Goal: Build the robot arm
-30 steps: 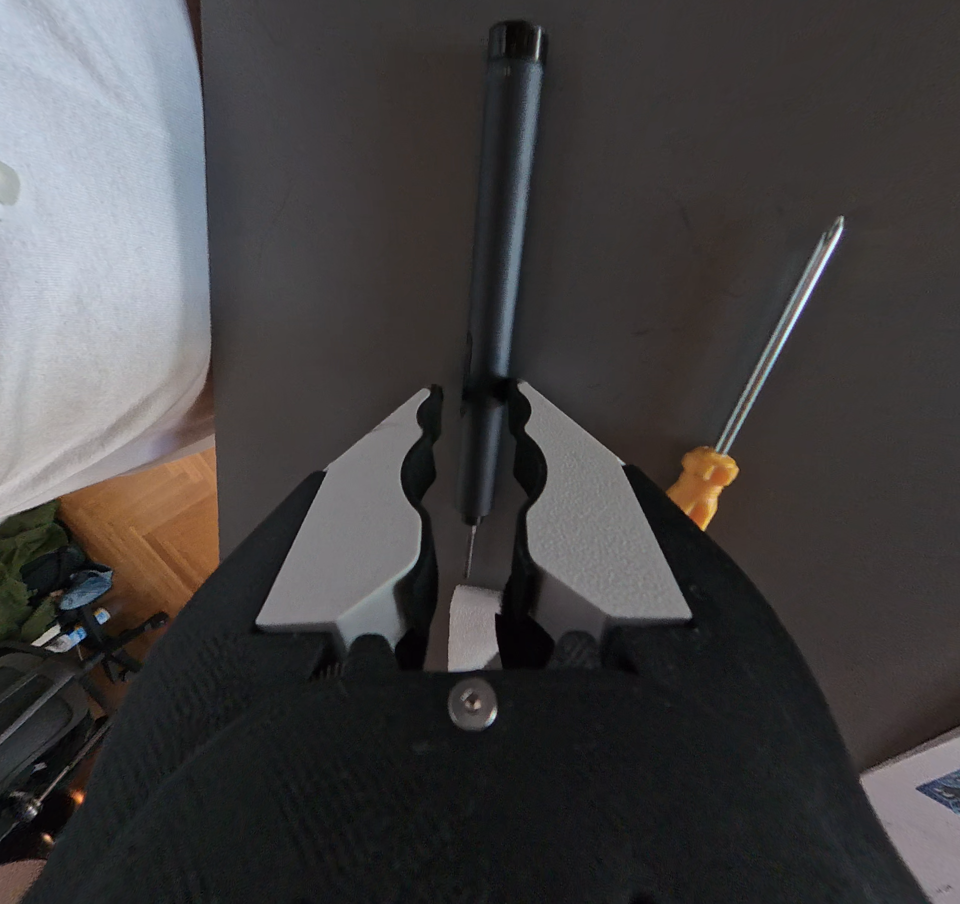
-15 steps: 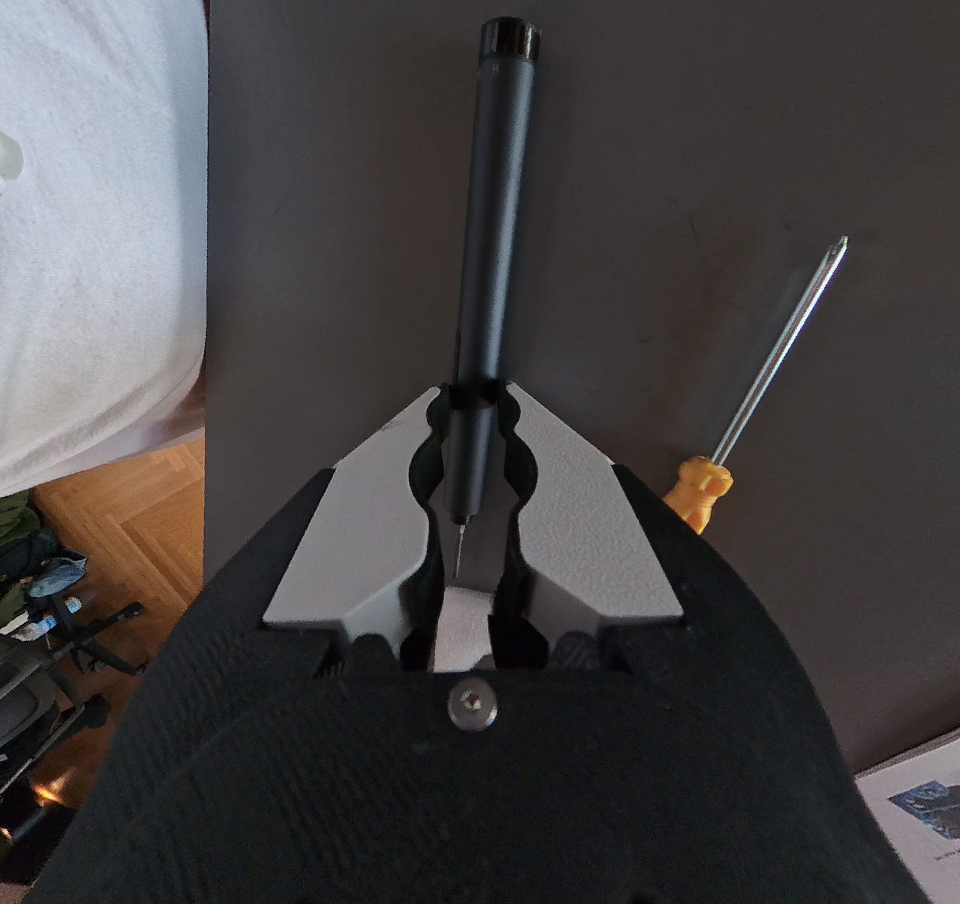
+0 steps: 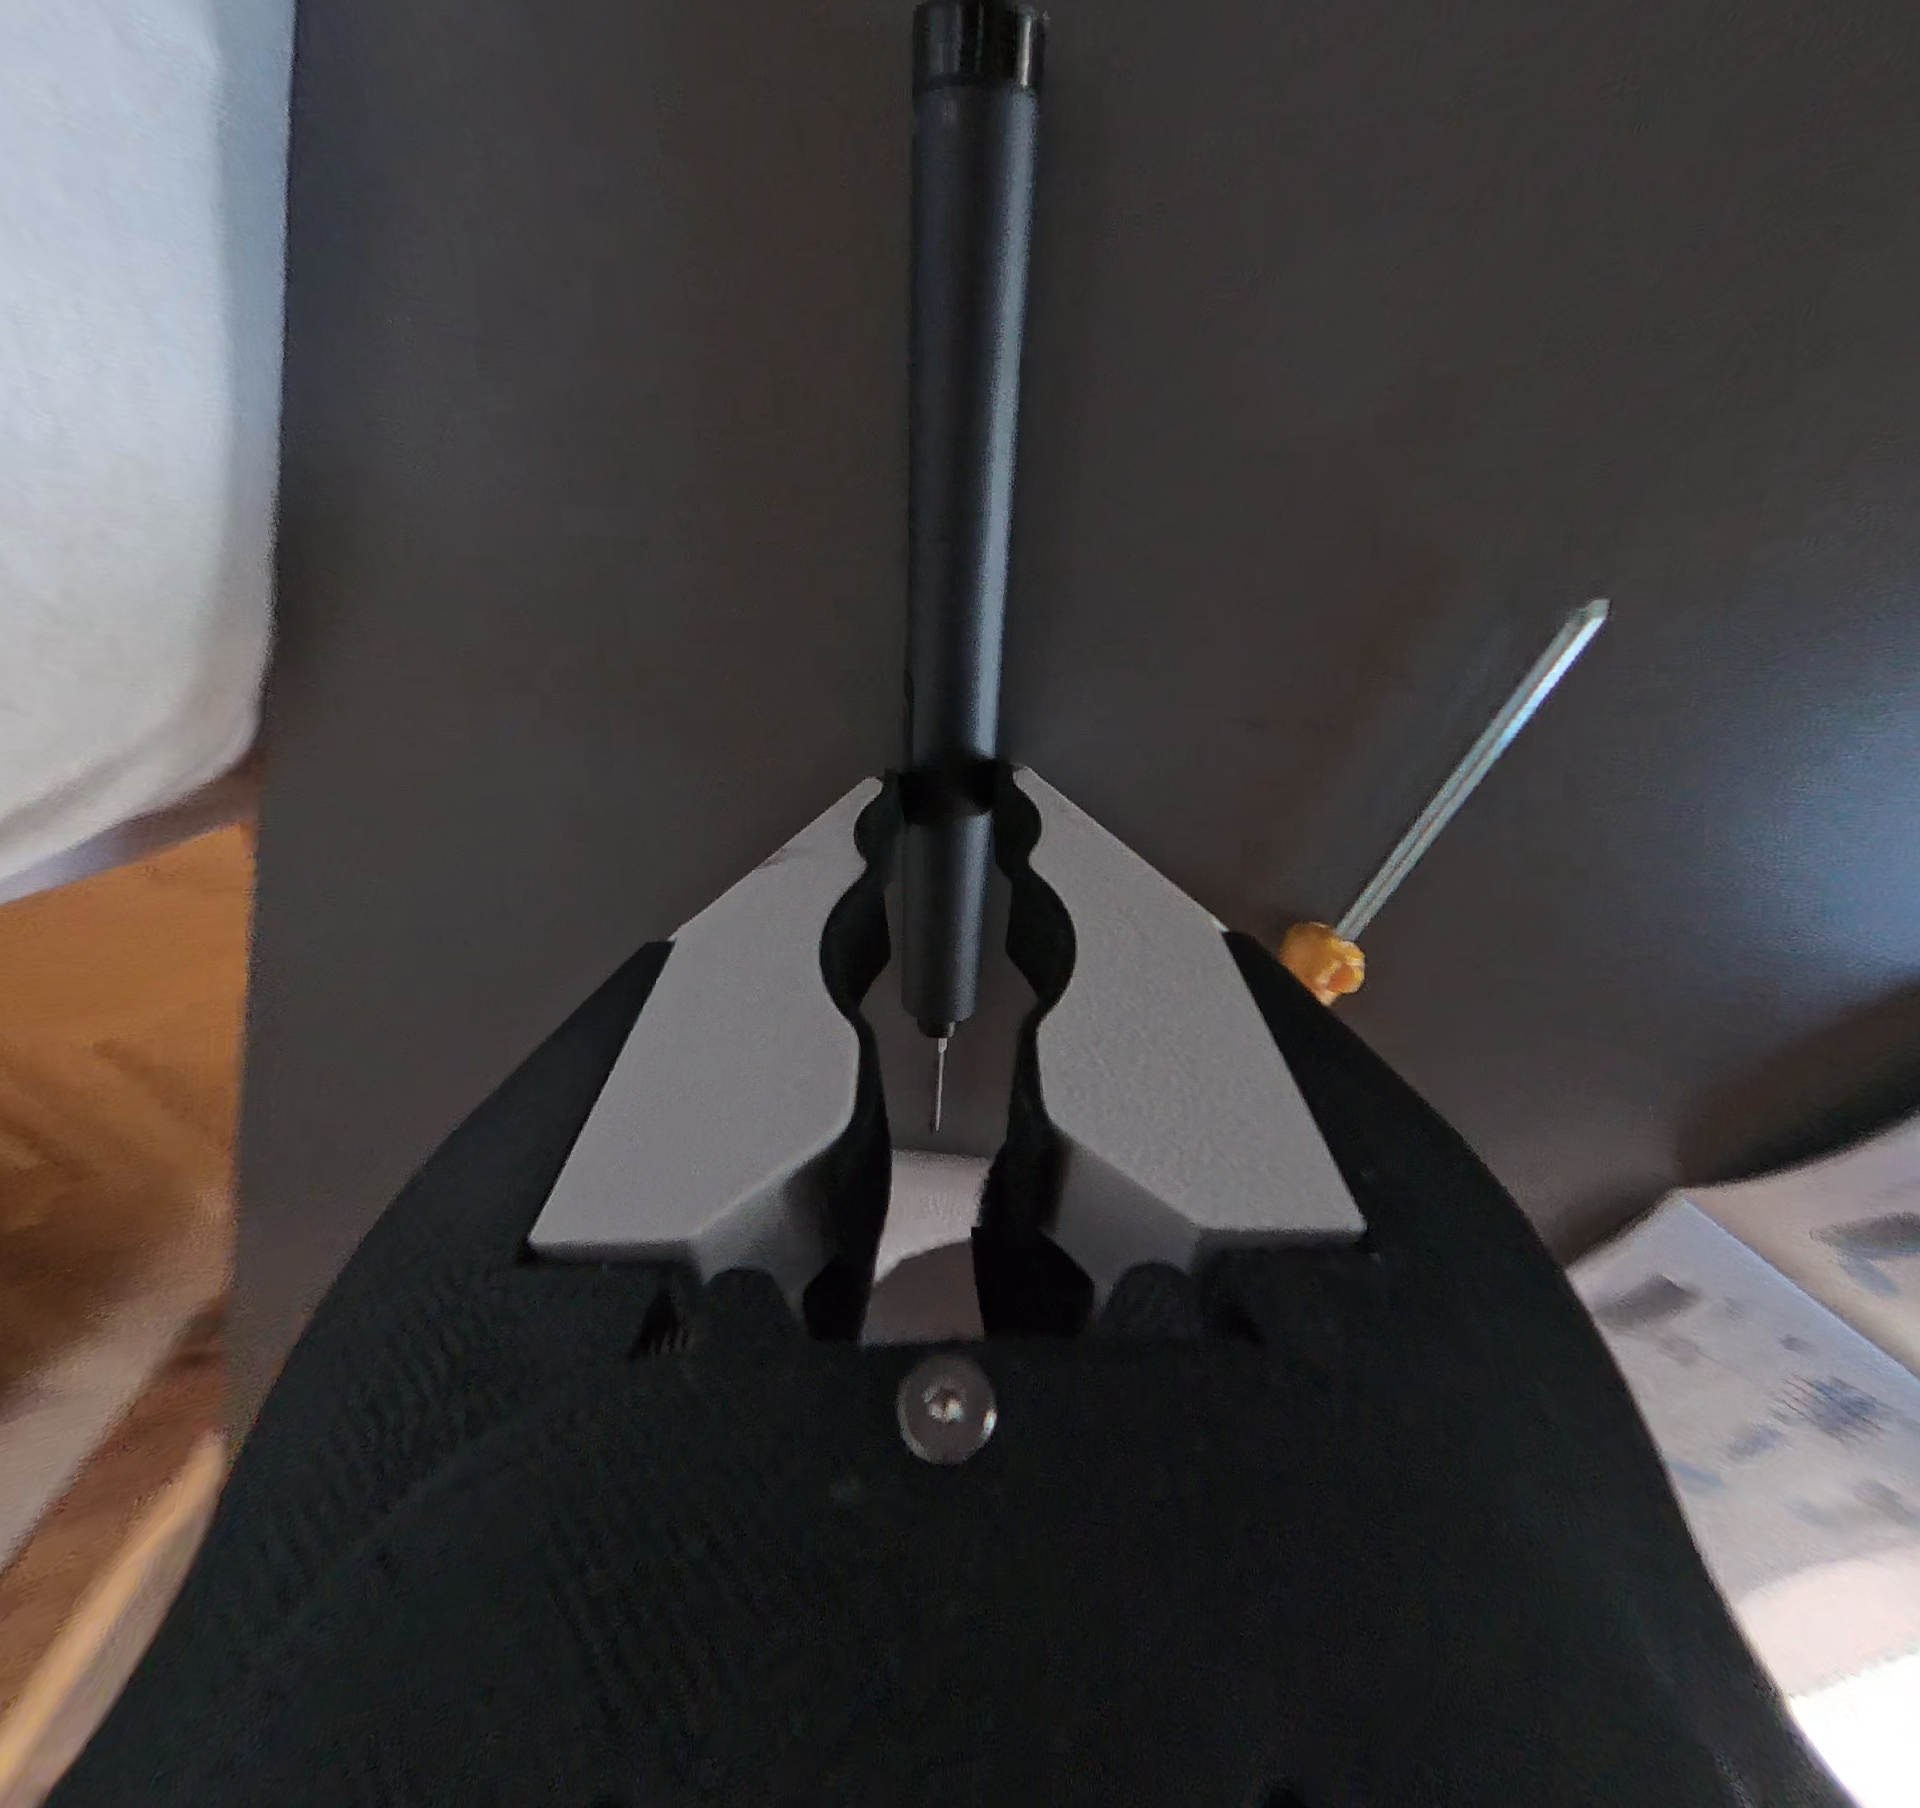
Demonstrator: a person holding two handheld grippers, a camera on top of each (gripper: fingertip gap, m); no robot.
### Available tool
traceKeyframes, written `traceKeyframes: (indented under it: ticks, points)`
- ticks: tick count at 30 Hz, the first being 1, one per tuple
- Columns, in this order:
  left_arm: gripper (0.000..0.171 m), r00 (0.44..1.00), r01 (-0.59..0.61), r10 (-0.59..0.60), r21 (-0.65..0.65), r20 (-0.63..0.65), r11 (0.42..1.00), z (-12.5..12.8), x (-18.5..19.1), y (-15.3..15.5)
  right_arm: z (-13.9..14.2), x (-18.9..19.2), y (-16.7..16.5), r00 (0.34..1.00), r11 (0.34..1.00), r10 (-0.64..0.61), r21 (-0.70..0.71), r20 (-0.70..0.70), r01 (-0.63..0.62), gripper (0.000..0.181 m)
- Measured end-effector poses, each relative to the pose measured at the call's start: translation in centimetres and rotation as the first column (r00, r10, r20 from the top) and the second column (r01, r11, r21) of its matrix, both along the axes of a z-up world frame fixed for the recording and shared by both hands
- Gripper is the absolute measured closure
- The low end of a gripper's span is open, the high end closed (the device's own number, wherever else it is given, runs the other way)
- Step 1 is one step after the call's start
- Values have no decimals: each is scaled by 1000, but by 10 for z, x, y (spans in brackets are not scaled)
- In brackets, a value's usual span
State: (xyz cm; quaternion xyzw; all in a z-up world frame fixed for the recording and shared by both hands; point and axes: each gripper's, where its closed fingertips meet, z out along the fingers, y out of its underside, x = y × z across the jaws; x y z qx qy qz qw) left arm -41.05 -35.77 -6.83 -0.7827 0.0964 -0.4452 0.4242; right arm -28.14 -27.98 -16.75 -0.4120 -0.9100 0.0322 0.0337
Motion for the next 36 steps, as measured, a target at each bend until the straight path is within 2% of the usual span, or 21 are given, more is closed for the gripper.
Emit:
traceKeyframes:
  ticks: [2, 4, 8, 12, 15, 17, 19, 21, 23, 24, 27, 31, 33, 36]
  points:
    - [144, 1000, -5, 5, 13, -3, 1000, 2, -1, 0, 2, -5, 7, 993, 983, 94, 166, -77, -80, 165]
    - [145, 1000, -5, 5, 20, -2, 1000, 5, -2, 0, 8, -15, 13, 965, 932, 204, 335, -168, -138, 164]
    - [144, 1000, -5, 6, 33, -10, 999, 10, -4, 1, 22, -31, 20, 831, 790, 443, 585, -337, -184, 165]
    - [144, 1000, 4, -3, 40, -22, 999, 15, -3, 2, 53, -37, 35, 704, 702, 521, 712, -483, -31, 165]
    - [144, 999, 11, -9, 48, -33, 999, 21, -1, 4, 83, -38, 50, 620, 699, 501, 704, -604, 121, 165]
    - [144, 999, 11, -9, 63, -33, 998, 28, -1, 7, 110, -39, 62, 535, 730, 442, 635, -720, 252, 165]
    - [144, 999, 9, -6, 85, -33, 996, 38, -1, 9, 140, -39, 75, 417, 793, 310, 474, -855, 383, 165]
    - [144, 999, 9, -5, 104, -40, 995, 47, -1, 12, 177, -37, 84, 221, 840, 179, 266, -959, 472, 166]
    - [145, 998, 16, -9, 120, -54, 993, 55, 1, 16, 207, -36, 89, 40, 881, 26, 42, -999, 471, 165]
    - [144, 998, 23, -15, 127, -62, 992, 58, 3, 17, 221, -35, 91, -40, 895, -49, -62, -998, 442, 166]
    - [145, 995, 51, -38, 147, -88, 988, 67, 10, 21, 253, -33, 92, -203, 914, -218, -272, -955, 300, 166]
    - [145, 993, 78, -61, 168, -103, 983, 73, 19, 28, 281, -29, 92, -322, 901, -382, -427, -866, 77, 165]
    - [145, 993, 86, -71, 175, -93, 981, 75, 23, 32, 290, -24, 95, -358, 831, -543, -549, -760, -93, 166]
    - [144, 993, 95, -82, 186, -81, 978, 79, 28, 38, 299, -20, 98, -335, 666, -746, -659, -576, -349, 166]
